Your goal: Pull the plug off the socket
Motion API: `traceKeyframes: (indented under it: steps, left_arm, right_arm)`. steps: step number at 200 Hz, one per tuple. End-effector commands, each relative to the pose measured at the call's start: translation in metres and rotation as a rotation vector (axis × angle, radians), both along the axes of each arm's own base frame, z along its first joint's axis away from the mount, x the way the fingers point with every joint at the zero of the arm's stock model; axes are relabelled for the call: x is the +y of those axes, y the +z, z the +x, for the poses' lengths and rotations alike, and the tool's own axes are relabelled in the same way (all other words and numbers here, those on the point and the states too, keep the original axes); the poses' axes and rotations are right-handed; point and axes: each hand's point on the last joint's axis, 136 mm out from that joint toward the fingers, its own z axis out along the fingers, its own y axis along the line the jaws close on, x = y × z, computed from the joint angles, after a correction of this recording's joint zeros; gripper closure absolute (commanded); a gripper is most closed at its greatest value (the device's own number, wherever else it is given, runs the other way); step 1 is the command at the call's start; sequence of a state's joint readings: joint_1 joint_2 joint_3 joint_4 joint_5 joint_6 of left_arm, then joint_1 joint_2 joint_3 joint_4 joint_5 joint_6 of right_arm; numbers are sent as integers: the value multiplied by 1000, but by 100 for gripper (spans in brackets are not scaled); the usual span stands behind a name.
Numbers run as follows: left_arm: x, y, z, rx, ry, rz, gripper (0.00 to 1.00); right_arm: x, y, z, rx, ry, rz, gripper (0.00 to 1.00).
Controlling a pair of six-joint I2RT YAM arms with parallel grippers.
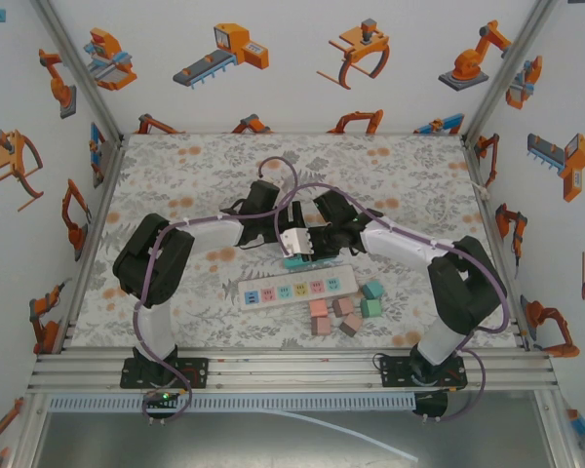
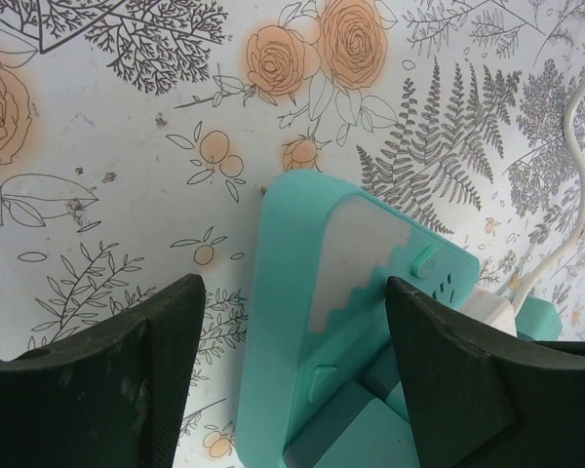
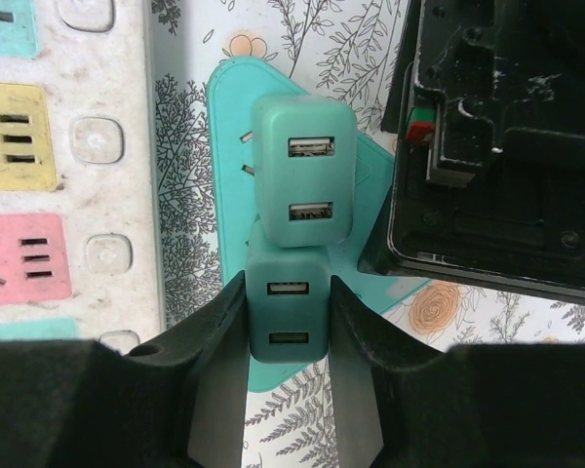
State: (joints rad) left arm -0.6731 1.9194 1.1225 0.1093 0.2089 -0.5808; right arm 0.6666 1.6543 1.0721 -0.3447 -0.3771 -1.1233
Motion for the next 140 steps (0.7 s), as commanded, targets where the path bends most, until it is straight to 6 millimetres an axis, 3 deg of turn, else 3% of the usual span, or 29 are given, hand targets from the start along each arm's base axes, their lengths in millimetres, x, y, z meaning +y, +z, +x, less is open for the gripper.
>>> traceKeyframes:
  steps: [1, 96, 140]
  left_arm:
    - [69, -94, -39, 166, 35, 364, 32]
    - [74, -90, -38, 143, 29, 393, 33]
    - [66, -75, -34, 125, 20, 349, 33]
  right_arm:
    - [11, 48, -1, -79, 32, 122, 75]
    - [4, 51, -4, -98, 19, 114, 76]
    - [1, 59, -8, -103, 12, 124, 76]
